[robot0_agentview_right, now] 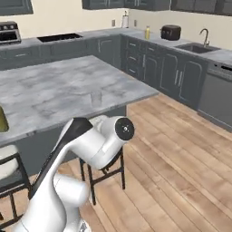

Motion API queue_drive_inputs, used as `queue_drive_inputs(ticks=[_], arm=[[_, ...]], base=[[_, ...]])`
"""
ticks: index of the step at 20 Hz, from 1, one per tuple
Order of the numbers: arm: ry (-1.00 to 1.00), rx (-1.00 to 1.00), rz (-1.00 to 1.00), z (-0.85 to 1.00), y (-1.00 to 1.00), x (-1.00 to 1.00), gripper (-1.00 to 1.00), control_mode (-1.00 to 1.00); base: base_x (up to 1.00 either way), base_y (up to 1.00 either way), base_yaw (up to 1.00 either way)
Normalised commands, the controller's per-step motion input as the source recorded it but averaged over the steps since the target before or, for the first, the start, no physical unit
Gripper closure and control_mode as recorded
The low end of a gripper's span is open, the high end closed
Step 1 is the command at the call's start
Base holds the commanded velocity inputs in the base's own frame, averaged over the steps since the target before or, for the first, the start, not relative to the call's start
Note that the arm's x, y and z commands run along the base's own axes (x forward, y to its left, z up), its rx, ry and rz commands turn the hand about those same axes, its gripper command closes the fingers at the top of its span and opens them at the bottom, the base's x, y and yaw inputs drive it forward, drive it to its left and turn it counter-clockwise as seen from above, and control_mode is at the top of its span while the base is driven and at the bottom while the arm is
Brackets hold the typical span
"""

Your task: There is a wine glass and glass cup on the dining counter. Place the wine bottle next to the wine glass and the juice bottle next to the glass cup.

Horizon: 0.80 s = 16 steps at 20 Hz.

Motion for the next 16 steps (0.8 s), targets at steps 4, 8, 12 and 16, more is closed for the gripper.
queue_drive_inputs(ticks=[4,8,12,16], arm=[[0.00,0.00,0.00,0.00,0.00,0.00,-1.00,1.00],[0.00,0.00,0.00,0.00,0.00,0.00,-1.00,1.00],[0.00,0.00,0.00,0.00,0.00,0.00,-1.00,1.00],[0.00,0.00,0.00,0.00,0.00,0.00,-1.00,1.00]], base=[[0.00,0.00,-0.90],[0.37,-0.05,-0.50],[0.83,0.00,-0.16],[0.90,0.01,-0.12]])
